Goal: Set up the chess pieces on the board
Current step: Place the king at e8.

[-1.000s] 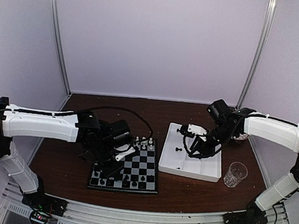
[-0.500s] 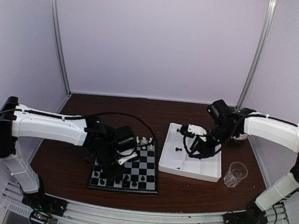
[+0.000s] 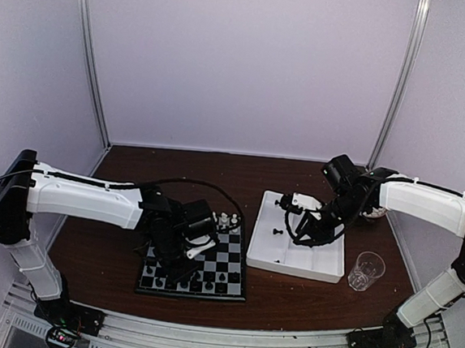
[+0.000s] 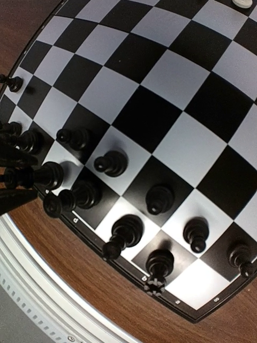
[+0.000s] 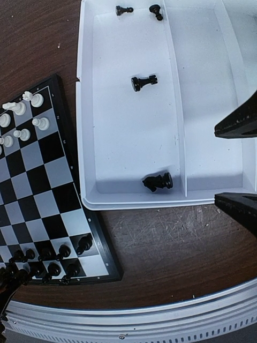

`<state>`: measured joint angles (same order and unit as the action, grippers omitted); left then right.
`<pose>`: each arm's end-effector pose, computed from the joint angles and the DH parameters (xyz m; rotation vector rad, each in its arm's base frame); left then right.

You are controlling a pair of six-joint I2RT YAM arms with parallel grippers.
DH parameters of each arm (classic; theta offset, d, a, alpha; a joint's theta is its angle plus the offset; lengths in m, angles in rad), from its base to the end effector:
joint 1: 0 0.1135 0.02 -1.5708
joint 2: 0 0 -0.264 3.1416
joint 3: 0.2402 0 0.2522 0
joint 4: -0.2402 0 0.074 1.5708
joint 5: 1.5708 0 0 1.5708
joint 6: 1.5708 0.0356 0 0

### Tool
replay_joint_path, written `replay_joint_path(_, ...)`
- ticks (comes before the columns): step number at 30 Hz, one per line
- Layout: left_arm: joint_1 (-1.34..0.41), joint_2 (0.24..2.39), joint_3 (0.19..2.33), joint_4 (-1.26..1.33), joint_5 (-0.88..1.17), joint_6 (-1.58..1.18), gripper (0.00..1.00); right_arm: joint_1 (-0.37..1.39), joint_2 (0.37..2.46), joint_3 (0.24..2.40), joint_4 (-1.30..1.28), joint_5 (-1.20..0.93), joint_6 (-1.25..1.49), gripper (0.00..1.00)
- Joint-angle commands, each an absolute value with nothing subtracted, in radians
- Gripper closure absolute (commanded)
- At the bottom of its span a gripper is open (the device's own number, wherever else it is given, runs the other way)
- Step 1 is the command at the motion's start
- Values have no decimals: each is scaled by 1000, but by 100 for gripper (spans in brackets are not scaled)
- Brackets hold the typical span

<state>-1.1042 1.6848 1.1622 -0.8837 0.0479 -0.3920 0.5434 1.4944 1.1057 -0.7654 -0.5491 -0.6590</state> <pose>0.1380 -0.2778 0.1974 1.0673 2.8522 -0.2243 0.2399 0.1666 0.2440 -1.6061 2.0666 0.7028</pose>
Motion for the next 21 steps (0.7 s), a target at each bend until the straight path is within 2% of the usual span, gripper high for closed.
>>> replay_joint_path(1,-1103,1697,1150,-861,36,-390,95,541,1497,1097,-762,-546,-667,62)
replay_joint_path(9,-1104,1709,1150,-863,32,-386,95,541,1498,1096,-764,-547,-667,62)
replay_joint_path(16,-1103,1708,1152,-866,32,-385,82,541,1499,1096,-763,-548,-667,62)
replay_joint_path(21,-1104,1690,1162,-887,39,-389,75,541,1497,1096,-764,-550,-667,62)
